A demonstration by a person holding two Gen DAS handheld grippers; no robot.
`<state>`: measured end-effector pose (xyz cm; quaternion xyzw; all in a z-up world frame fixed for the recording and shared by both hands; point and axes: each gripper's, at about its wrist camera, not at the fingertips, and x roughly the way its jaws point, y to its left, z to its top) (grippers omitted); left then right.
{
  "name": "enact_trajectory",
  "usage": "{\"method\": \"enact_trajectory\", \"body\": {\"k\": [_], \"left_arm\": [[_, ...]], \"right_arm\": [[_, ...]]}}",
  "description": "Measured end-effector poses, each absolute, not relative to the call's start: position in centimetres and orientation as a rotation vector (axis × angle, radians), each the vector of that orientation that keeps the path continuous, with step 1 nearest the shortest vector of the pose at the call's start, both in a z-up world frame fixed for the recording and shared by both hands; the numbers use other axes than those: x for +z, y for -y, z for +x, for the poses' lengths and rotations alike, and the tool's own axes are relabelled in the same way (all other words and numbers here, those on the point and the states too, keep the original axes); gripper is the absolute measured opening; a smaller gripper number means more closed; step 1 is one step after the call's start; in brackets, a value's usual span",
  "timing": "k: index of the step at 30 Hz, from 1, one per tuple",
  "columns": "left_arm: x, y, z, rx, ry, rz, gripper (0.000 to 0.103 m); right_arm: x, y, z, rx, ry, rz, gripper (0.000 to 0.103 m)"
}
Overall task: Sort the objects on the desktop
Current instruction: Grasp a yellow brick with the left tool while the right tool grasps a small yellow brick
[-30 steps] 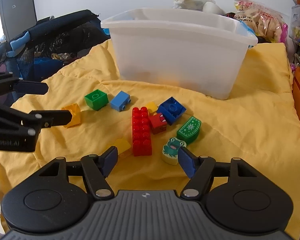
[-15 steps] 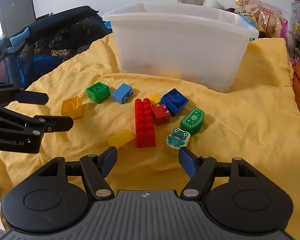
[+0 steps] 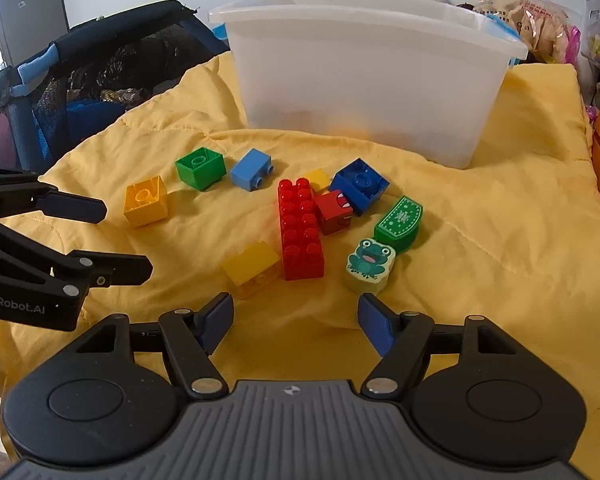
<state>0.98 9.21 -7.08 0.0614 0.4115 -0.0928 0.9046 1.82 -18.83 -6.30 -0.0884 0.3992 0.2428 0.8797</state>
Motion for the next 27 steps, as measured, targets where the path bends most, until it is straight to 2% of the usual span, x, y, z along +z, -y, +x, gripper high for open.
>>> {"method": "enact_trajectory", "body": {"k": [11,17,18,19,21,23,27], "left_arm": [[-6.8,-9.9,1.8,-0.237,-0.826,0.111,0.078],[-6.5,-10.2,3.4,-0.249,-0.775,0.202,0.078],[-6.6,-10.3,3.8,-0.249,-0.782,0.224,0.075],[-6.8,-10.3,4.2,-0.251,-0.795,0.24,0.068],[-7.1,-10.4,4.5,-0.278,-0.813,0.258,0.062],[-7.3,-10.4,4.4,-0.292,-0.804,0.291,0.061],[-8.0,-9.7,4.4,-0.32,-0.805,0.352,0.058]], "right_arm": [[-6.7,18.3,1.5,0.488,-0.836,-0.195,0.073],[-6.0,18.0,1.5,0.486,-0.816,-0.205,0.059],[-5.8,17.9,1.5,0.487,-0.812,-0.2,0.059],[-5.6,17.8,1.5,0.491,-0.806,-0.197,0.059],[-5.1,17.3,1.3,0.511,-0.786,-0.204,0.055],[-4.7,16.3,0.8,0.548,-0.742,-0.26,0.054],[-4.9,13.9,0.2,0.603,-0.705,-0.405,0.043]]}}
